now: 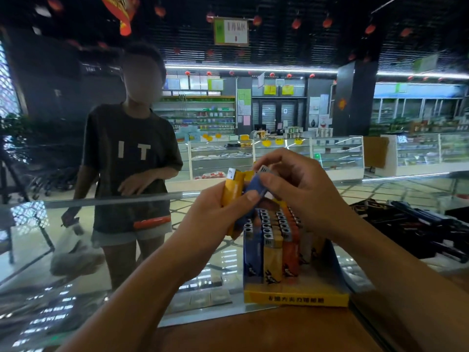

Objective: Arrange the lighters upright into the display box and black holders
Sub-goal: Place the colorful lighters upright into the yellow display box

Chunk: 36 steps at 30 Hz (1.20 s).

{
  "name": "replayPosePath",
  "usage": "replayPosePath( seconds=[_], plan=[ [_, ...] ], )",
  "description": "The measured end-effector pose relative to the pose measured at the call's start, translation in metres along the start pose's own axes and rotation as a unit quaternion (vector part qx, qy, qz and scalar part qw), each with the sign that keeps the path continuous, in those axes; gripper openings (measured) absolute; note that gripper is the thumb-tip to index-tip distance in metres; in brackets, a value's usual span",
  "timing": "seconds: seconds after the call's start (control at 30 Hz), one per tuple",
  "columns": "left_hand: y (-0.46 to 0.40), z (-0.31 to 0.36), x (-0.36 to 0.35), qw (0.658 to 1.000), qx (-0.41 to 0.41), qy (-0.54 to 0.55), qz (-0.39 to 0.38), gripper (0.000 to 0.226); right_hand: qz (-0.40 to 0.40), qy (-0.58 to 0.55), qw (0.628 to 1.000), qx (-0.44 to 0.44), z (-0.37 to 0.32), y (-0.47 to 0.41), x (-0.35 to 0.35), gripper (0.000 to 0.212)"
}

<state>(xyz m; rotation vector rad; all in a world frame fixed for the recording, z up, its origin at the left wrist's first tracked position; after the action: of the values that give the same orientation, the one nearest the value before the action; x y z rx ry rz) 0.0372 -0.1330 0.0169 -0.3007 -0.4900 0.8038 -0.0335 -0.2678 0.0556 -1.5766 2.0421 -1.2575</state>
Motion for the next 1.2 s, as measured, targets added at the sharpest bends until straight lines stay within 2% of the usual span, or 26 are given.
replayPosePath(
  seconds=[0.07,0.17,0.3,0.4,0.57,0.7,0.8,0.97,1.07,1.2],
  plan=[
    [-0.002,0.0,0.006,0.999,-0.01,-0.029,0.033,0.009,0.035,-0.013,0.999,0.021,0.003,0.001,0.006,0.011],
    [-0.004,0.004,0.01,0.995,-0.035,-0.083,0.037,0.021,0.057,-0.031,0.998,0.027,0.008,0.003,0.013,0.011],
    [-0.002,0.005,0.007,0.995,-0.04,-0.089,0.031,0.015,0.066,-0.049,0.996,0.015,0.011,0.008,0.014,0.019],
    [-0.002,0.004,0.007,0.993,-0.048,-0.092,0.05,0.014,0.063,-0.064,0.996,0.01,0.014,0.01,0.012,0.015],
    [-0.003,0.005,0.005,0.993,-0.054,-0.093,0.048,0.011,0.048,-0.033,0.998,0.027,0.013,0.012,0.008,0.022],
    [-0.01,-0.007,0.016,0.994,-0.028,-0.064,0.084,0.008,0.077,-0.034,0.996,0.02,0.012,0.019,0.012,0.021],
    [-0.015,-0.028,0.025,0.992,0.036,-0.074,0.099,0.008,0.076,-0.014,0.997,0.019,0.009,0.024,0.006,0.021],
    [-0.012,-0.06,0.014,0.983,0.099,-0.154,0.013,0.005,0.041,0.017,0.999,0.017,-0.005,0.029,-0.004,0.02],
    [-0.009,-0.064,0.005,0.975,0.102,-0.196,-0.034,0.008,0.017,0.068,0.997,0.021,-0.011,0.04,-0.007,0.022],
    [-0.007,-0.061,0.003,0.971,0.087,-0.217,-0.049,0.005,-0.037,0.184,0.981,0.042,-0.012,0.054,-0.014,0.022]
  ],
)
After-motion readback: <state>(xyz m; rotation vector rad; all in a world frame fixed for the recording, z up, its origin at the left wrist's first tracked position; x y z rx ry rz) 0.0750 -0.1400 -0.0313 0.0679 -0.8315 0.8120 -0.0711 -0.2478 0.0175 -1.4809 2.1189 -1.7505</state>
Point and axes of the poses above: each hand's wrist, its own y-axis away from the middle knuckle, its own x-axis out of the back of the hand, z = x × y, the point moved 5 cm from there along -y, towards the middle knuckle, and after that the axes turned 10 degrees about -y, right-handed, at the moved point
